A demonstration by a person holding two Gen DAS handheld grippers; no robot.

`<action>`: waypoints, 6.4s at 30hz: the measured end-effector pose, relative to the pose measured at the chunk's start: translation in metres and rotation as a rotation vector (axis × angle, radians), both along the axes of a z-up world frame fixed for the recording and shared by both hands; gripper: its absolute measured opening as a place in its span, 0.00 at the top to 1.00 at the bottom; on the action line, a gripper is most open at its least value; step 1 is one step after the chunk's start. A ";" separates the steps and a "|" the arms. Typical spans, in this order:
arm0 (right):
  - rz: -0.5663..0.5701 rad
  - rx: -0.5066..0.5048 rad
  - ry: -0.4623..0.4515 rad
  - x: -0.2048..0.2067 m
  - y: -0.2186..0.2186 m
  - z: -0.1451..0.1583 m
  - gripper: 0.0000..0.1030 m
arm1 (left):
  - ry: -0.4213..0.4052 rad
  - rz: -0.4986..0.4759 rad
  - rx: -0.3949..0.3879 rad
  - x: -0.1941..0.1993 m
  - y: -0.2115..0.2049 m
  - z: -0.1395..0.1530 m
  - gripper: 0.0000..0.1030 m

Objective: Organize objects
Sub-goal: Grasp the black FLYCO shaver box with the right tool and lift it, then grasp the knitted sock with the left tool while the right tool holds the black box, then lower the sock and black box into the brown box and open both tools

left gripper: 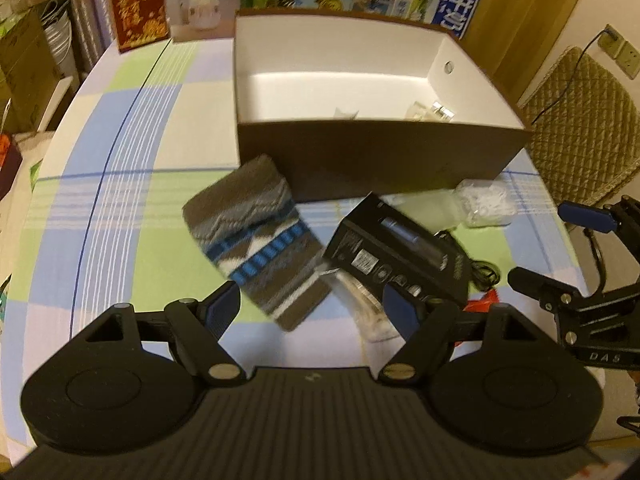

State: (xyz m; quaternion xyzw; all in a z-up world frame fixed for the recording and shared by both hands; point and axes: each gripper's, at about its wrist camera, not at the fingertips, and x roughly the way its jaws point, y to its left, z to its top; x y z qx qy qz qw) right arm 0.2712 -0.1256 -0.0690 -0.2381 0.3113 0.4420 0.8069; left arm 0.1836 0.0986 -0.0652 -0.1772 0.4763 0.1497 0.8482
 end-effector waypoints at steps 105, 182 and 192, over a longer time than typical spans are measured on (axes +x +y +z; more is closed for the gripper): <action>-0.327 0.171 0.279 0.073 -0.016 0.032 0.61 | -0.342 0.029 -0.056 -0.013 0.052 0.022 0.93; -0.344 0.125 0.281 0.269 0.137 0.006 0.25 | -0.061 -0.013 0.039 0.245 0.121 0.006 0.34; -0.362 0.133 0.335 0.244 0.090 0.006 0.13 | -0.062 0.008 0.021 0.220 0.107 0.014 0.29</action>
